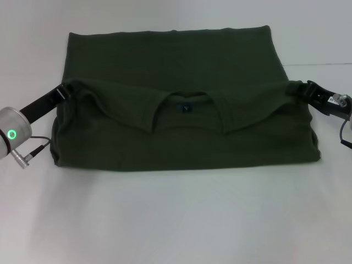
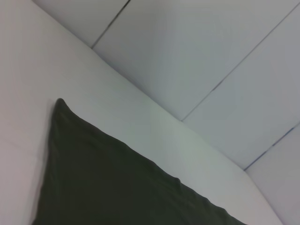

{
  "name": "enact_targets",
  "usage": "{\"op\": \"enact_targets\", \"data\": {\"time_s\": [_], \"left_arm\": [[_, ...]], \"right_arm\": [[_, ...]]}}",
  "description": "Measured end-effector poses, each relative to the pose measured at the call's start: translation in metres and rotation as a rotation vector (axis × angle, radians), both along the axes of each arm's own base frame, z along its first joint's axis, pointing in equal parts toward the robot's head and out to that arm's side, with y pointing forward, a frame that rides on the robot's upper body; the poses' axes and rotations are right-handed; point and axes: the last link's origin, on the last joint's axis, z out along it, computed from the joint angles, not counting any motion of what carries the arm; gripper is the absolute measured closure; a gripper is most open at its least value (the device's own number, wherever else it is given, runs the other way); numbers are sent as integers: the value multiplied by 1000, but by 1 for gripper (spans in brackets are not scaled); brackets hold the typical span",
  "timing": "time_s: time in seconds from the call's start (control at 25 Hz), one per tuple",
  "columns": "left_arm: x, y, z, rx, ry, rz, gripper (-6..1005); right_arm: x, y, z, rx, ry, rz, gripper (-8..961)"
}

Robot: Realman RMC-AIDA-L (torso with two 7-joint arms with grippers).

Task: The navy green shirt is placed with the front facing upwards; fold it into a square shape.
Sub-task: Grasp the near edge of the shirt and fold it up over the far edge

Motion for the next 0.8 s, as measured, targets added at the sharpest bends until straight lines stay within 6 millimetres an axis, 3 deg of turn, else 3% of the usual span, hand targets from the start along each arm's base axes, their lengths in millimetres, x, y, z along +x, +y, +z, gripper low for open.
{"op": "enact_targets", "data": {"time_s": [0.8], "left_arm": [[5,12,-13,97,72,13,951]], "right_arm": [[-3,10,-6,16,-55,-27,889]]}}
